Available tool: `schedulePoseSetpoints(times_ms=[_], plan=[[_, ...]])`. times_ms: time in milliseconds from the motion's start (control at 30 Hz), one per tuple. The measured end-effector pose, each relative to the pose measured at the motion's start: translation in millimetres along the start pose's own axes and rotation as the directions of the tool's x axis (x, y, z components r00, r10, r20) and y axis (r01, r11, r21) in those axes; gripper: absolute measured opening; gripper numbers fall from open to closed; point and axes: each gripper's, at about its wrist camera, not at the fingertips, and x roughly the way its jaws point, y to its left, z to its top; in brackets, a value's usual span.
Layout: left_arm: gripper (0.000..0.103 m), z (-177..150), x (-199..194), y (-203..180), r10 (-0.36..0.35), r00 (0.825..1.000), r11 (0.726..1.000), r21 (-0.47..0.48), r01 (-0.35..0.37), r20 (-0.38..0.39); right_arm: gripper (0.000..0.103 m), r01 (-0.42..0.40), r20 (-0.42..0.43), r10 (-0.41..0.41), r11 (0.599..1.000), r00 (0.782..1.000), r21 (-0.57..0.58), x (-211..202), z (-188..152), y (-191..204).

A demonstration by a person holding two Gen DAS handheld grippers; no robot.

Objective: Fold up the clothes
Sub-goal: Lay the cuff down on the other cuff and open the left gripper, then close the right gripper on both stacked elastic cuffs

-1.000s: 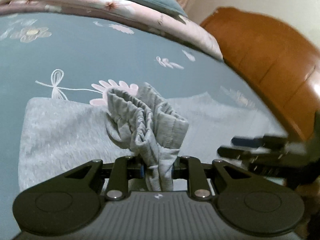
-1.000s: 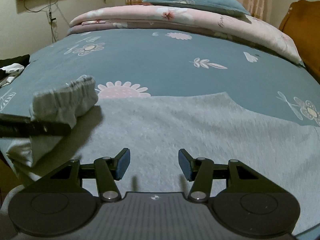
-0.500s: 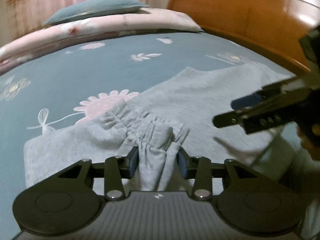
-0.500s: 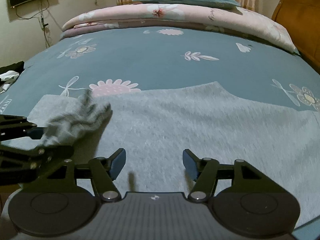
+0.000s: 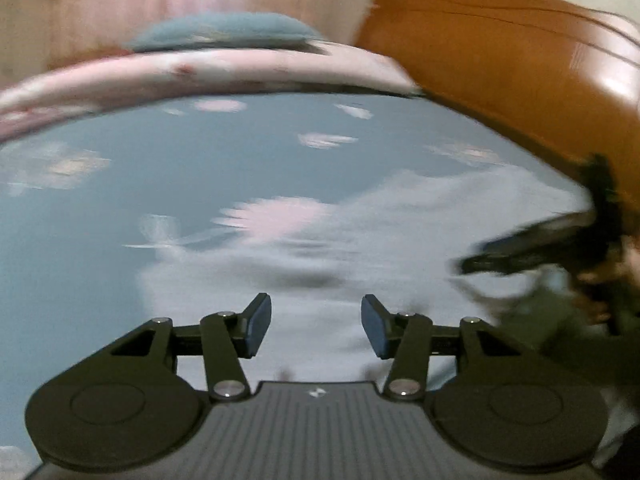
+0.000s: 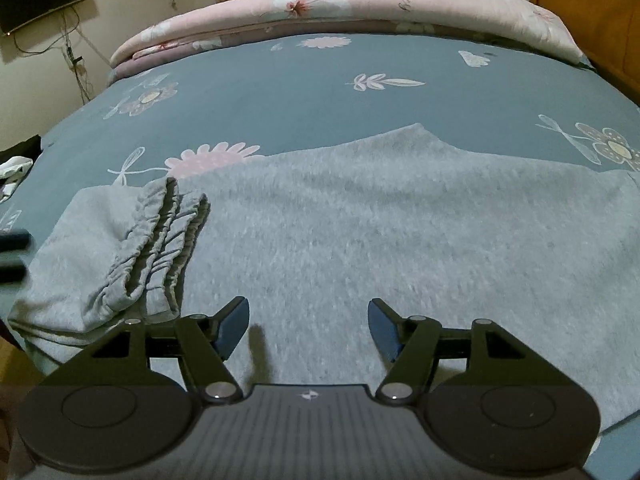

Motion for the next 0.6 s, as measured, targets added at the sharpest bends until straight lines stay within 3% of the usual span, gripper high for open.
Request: schedulePoseSetpoints(times_ms=[133,267,367,600], plan=[[0.049,-12,-17,30,0.096,0.995,0.995,-0.034,-0.097,-0.014,0.070,-0.061,0.015,0.061,0.997,0.998,0.039,-3,3,-1],[0.049,-29,-26,43,0.142,0.989,0.988,-0.048,-0.144,-0.039,0.070,-0.222,0.023,0.221,0.968,0.975,0.117,-1,13,-1],[0.049,-42,-28,33,0.103,0.994,0.994,-0.021,-0.104,-0.046,0.070,-0.335,0.024,0.336,0.926,0.942,0.174,6,23,3],[0.050,-49,-18,-10,-0.015,0.999,0.989,0.146,0.022,-0.049,0.070,-0.403,-0.005,0.418,0.878,0.908,0.260,20,25,12]])
